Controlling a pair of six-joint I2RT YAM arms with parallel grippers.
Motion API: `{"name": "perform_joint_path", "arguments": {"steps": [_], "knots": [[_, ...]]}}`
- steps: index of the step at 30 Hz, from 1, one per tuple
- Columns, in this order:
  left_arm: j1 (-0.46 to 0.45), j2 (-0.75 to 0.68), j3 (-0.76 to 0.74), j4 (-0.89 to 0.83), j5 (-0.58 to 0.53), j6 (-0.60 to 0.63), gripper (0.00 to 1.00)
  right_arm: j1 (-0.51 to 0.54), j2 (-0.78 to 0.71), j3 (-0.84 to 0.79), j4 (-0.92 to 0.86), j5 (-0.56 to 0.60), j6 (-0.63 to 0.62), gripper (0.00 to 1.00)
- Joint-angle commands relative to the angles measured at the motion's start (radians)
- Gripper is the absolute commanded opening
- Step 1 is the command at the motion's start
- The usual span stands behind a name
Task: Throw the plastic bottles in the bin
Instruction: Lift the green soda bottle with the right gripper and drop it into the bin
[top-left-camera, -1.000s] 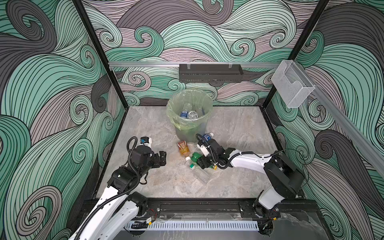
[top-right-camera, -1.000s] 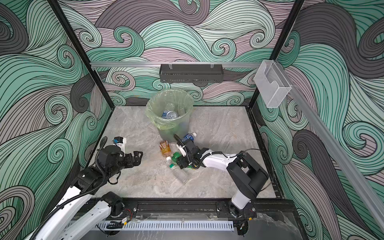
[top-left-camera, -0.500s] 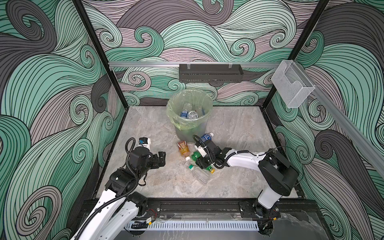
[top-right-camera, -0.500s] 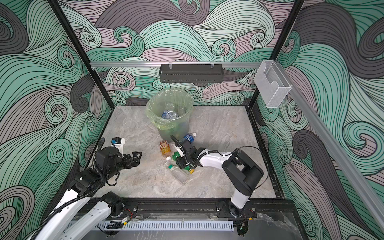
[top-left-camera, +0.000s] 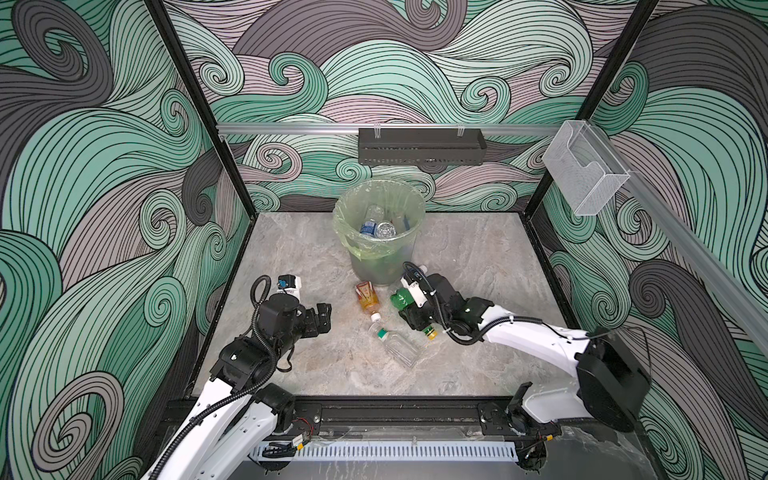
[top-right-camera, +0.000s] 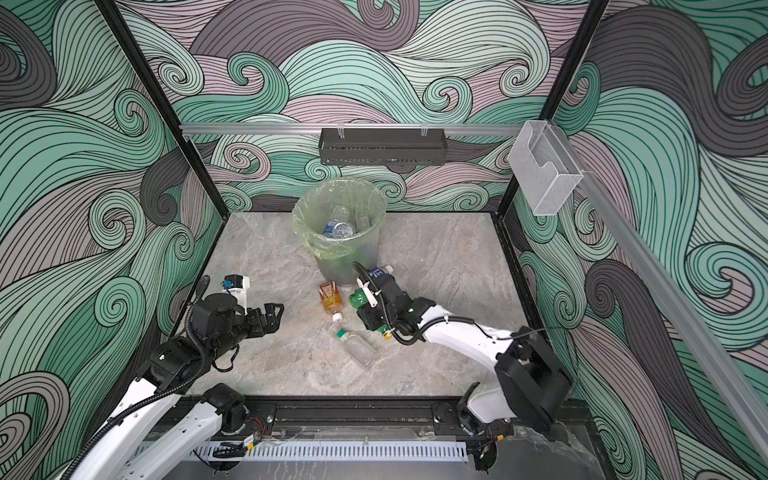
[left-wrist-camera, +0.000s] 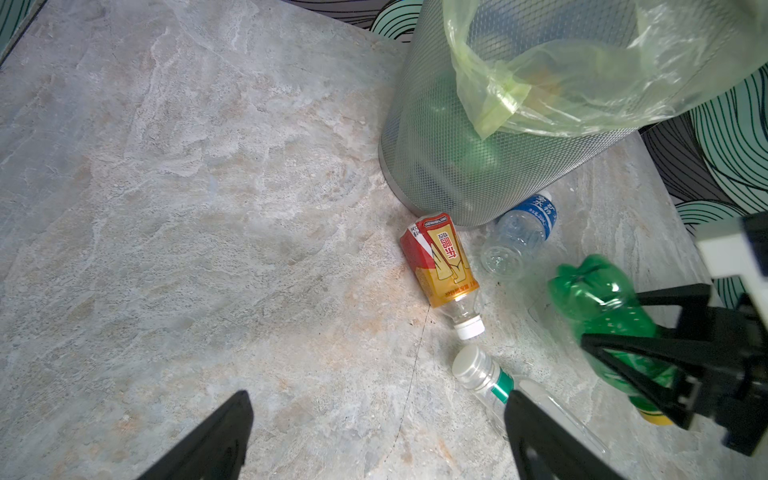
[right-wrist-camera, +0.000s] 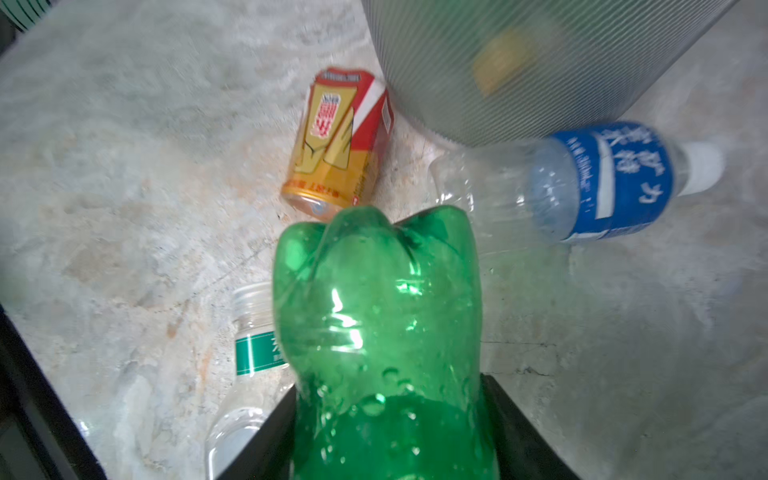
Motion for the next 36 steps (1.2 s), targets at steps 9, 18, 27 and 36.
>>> {"name": "perform_joint_path", "arguments": {"steps": [9, 18, 27, 36], "knots": [[0.005, 0.022, 0.016, 0.001, -0.003, 0.011, 0.96, -0.055, -0.373, -0.027, -0.134, 0.075, -0.017, 0.55], [0.005, 0.019, 0.02, 0.019, -0.014, 0.013, 0.96, -0.077, -0.534, -0.073, -0.146, 0.095, 0.016, 0.55], [0.005, 0.03, 0.027, 0.012, -0.007, 0.015, 0.95, -0.091, -0.584, -0.084, -0.147, 0.101, 0.038, 0.54], [0.005, 0.03, 0.049, 0.009, -0.014, 0.026, 0.95, -0.176, -0.27, 0.343, -0.148, -0.011, -0.076, 0.54]]}}
